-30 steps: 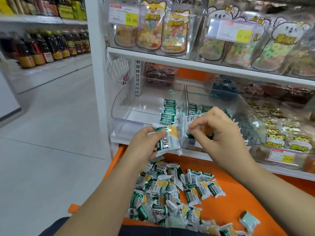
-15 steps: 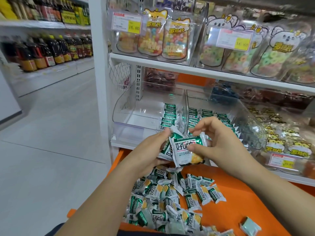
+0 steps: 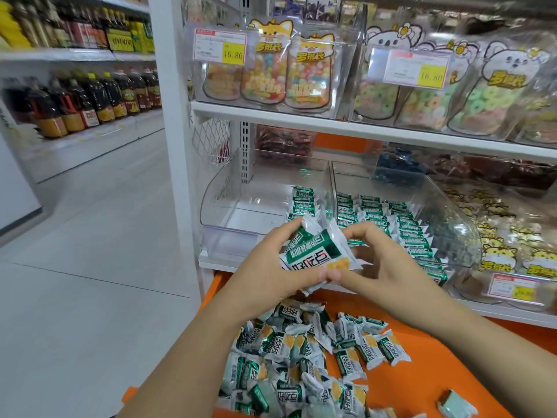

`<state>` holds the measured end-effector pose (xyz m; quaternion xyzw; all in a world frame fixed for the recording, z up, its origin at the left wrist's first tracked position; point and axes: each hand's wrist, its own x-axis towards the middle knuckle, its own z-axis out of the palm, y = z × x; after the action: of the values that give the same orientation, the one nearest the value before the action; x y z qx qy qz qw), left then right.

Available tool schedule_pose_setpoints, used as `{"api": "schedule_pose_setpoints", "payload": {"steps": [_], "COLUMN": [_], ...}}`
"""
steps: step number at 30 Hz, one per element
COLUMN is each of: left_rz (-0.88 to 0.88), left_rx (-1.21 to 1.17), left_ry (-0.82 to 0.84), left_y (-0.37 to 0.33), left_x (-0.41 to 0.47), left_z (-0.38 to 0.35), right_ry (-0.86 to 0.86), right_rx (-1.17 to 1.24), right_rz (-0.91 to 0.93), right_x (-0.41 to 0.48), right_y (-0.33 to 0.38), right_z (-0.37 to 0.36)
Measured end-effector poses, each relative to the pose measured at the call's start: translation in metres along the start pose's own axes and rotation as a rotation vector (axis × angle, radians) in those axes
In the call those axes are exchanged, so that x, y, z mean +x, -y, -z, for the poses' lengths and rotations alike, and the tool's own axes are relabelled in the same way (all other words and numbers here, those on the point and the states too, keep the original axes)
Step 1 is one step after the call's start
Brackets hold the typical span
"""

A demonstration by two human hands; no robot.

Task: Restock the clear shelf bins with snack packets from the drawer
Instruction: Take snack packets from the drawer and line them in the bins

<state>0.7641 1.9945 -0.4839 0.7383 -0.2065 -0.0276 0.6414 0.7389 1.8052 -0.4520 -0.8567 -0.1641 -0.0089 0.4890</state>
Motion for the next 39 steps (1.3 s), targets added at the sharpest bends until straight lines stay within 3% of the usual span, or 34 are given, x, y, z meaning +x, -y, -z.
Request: {"api": "schedule_pose_setpoints", "payload": {"steps": [11, 15, 18, 20, 26, 34, 39], "left_rz": [0.023, 0.021, 0.005, 0.001, 0.033, 0.369, 0.389], "left_rx": [0.138, 0.283, 0.386, 0.471, 0.777, 0.857, 0.963], "left_ry": [0.038, -0.080, -0.234, -0.255, -0.012, 0.367, 0.462], "left_y": [0.000, -0.003, -0.004, -0.007, -0.001, 0.037, 0.061], "left_x": [-0.004, 0.001, 0.021, 0.041, 0.106, 0.158, 0.173], "left_z": [0.006, 0.016, 0.035, 0.045, 0.040, 0.015, 0.005], "right_ry": [0.033, -0.020, -0.050, -0.009, 0.033, -0.012, -0.021], "right_rx": [-0.198, -0.181, -0.459, -0.537, -0.719, -0.686, -0.666], "right_rz": [0.137, 0.089, 0.002, -0.067, -0.001, 0.060, 0.070], "right_x": [0.011, 0.025, 0.046, 0.054, 0.057, 0.057, 0.058], "right_y": [-0.010, -0.017, -0.045, -0.063, -0.095, -0.102, -0.105], "right_z": [-0.005, 0.008, 0.025, 0.028, 0.018, 0.018, 0.017]}}
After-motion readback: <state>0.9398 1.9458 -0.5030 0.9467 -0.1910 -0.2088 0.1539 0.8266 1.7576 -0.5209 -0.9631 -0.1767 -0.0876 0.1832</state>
